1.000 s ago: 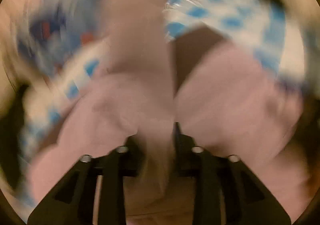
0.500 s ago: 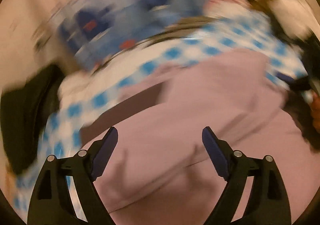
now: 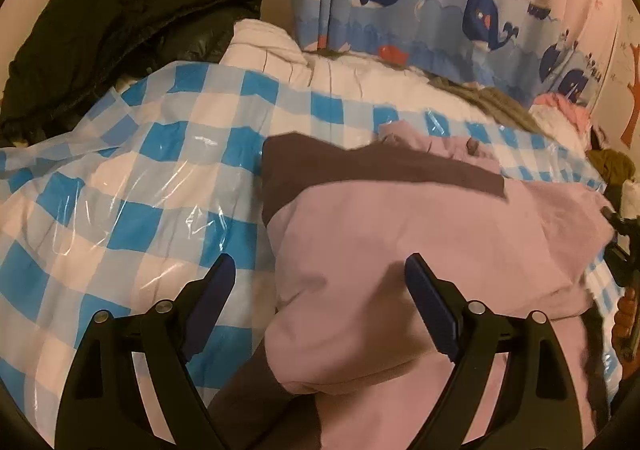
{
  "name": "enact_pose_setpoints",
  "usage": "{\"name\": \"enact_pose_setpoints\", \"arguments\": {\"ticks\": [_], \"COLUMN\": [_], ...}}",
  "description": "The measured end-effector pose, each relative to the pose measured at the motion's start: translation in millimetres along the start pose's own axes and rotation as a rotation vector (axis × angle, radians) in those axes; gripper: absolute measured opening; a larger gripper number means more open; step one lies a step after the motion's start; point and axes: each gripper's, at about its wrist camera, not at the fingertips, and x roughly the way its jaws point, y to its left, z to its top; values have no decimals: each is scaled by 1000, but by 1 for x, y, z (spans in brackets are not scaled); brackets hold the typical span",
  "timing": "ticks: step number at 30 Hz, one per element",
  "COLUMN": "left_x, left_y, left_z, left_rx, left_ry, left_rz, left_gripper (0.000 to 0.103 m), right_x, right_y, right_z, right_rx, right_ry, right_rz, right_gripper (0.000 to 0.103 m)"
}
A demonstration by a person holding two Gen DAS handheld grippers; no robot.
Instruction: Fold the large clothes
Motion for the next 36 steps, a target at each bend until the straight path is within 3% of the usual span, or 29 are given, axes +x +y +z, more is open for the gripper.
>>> {"name": "enact_pose_setpoints", "arguments": {"ticks": [3, 6, 8, 10, 12, 15, 16, 18, 20, 22, 23, 25, 29, 31, 32, 36], "left_x": [-12, -14, 2, 31, 55, 62, 61, 62, 67, 73, 74, 67, 12, -25, -39, -83], "left_y": [-7, -22, -33, -42, -45, -44, -43, -43, -43, -42, -41, -37, -15, 14, 28, 96], "left_z": [10, 17, 17, 13, 5, -1, -1, -2, -5, -7, -8, -8, -15, -31, -40, -92], "left_rx": [-11, 19, 38, 90, 123, 122, 119, 124, 135, 133, 133, 119, 139, 129, 107, -52], "left_ry": [-46, -73, -39, 58, 122, 124, 120, 124, 134, 152, 160, 173, 181, 206, 229, 344], "left_rz": [-53, -61, -53, -1, 40, 53, 49, 50, 64, 75, 72, 67, 43, 4, -24, -96], "left_gripper": [84, 89, 89, 89, 89, 89, 89, 90, 93, 94, 95, 95, 95, 95, 95, 95], "right_x": [-35, -33, -18, -19, -30, -61, -66, -61, -30, 21, 36, 37, -21, -59, -82, -137], "right_y": [17, -18, -62, -83, -70, -30, -15, 15, 29, 7, -10, -25, 12, 18, 16, -10], "right_z": [-14, -27, -36, -39, -35, -28, -27, -28, -34, -45, -49, -45, -31, -39, -46, -76], "right_rx": [-52, -8, 70, 139, 99, -44, -118, -254, -357, -392, -377, -322, -308, -300, -284, -158], "right_ry": [-67, -22, 62, 87, 52, -105, -143, -154, -50, 149, 209, 246, 220, 259, 291, 377], "right_rz": [49, -58, -162, -156, -196, -296, -302, -261, -288, -448, -481, -469, -363, -343, -351, -383], "right_gripper": [20, 20, 20, 21, 37, 41, 45, 63, 67, 67, 67, 66, 68, 80, 85, 85]}}
